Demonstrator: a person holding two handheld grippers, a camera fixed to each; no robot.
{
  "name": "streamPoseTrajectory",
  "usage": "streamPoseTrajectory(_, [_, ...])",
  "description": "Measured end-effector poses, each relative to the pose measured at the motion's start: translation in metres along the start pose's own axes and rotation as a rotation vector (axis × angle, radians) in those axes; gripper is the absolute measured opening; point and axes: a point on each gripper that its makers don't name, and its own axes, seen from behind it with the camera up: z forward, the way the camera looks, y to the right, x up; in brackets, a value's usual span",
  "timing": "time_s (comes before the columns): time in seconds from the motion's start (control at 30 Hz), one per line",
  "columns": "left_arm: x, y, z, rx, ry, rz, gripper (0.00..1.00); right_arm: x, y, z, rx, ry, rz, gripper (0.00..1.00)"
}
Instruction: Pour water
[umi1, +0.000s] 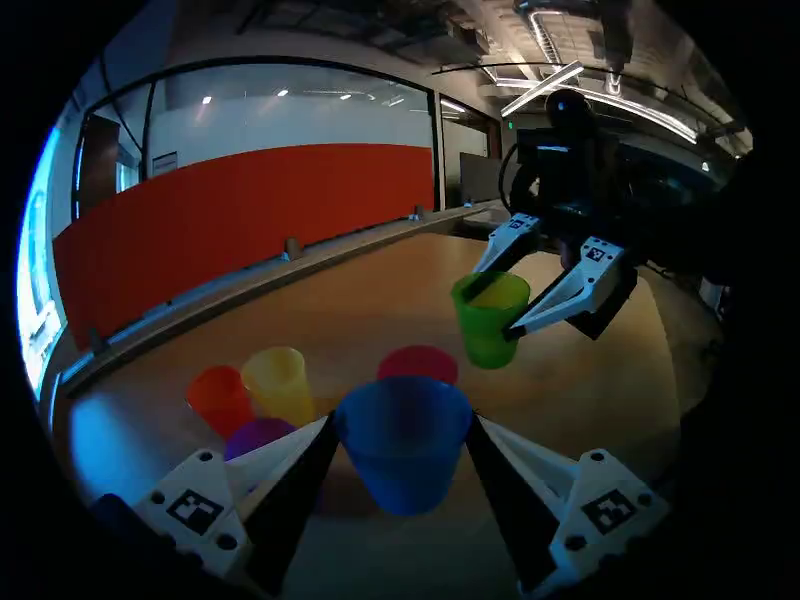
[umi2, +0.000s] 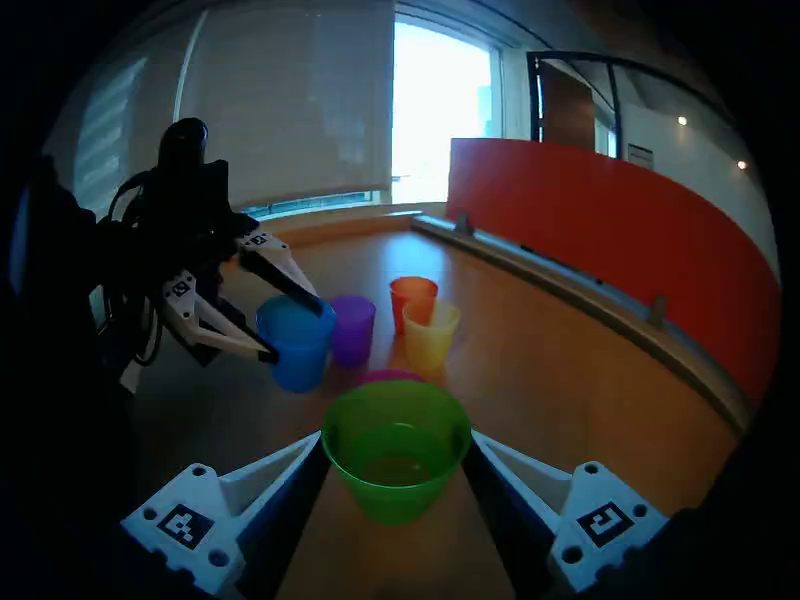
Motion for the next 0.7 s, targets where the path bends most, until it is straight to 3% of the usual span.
streamPoseTrajectory(0.7, [-0.038,0.012,0.014,-0.025,-0.071,0.022,0.89,-0.035,-0.009,0.009,0.027,-0.072,0.008,0.9])
